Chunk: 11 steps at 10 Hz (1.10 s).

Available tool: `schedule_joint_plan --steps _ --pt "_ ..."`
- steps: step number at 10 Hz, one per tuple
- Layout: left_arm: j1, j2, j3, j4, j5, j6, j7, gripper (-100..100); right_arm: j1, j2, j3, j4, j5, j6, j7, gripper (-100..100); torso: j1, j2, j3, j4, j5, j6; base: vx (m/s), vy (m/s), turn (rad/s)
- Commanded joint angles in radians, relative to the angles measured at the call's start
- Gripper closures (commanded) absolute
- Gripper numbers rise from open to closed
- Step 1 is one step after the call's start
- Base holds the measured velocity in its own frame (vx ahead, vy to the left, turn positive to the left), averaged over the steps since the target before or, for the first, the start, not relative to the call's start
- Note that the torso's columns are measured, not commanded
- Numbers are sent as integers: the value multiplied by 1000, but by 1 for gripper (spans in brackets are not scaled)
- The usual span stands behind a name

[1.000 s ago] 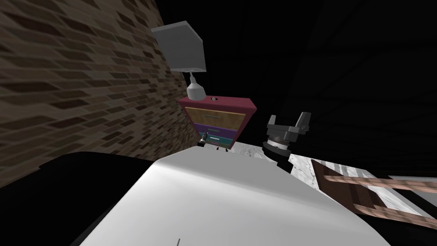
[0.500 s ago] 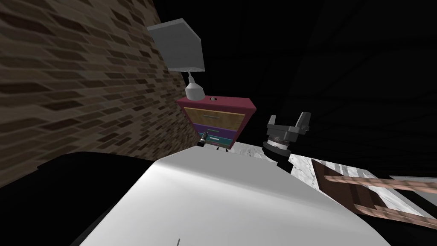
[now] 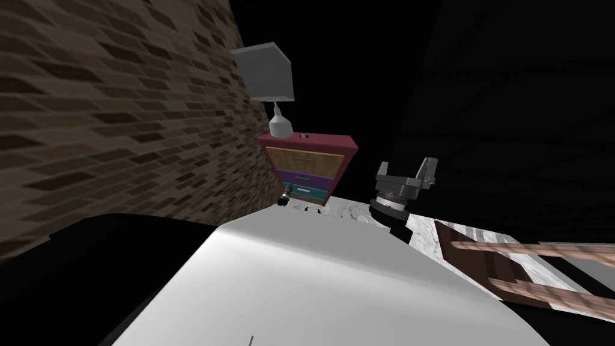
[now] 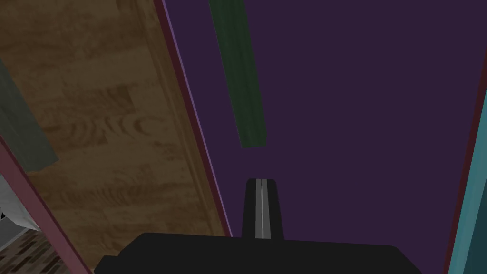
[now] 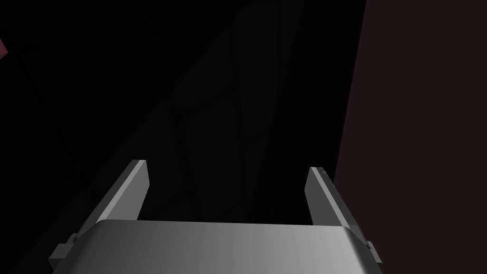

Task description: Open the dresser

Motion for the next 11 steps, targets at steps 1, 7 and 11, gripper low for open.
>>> schedule_joint_plan --steps 1,7,11 --pt "-21 3 1 -1 3 31 4 -100 0 0 0 0 0 0 0 0 0 -7 -4 -2 0 0 47 -20 -32" --pt "-52 10 4 -2 8 65 10 100 1 0 0 0 0 0 0 0 1 1 1 0 0 0 63 -14 -14" --pt "-57 19 -4 -16 4 83 25 100 0 0 0 0 0 0 0 0 -2 4 2 1 0 0 -181 -4 24"
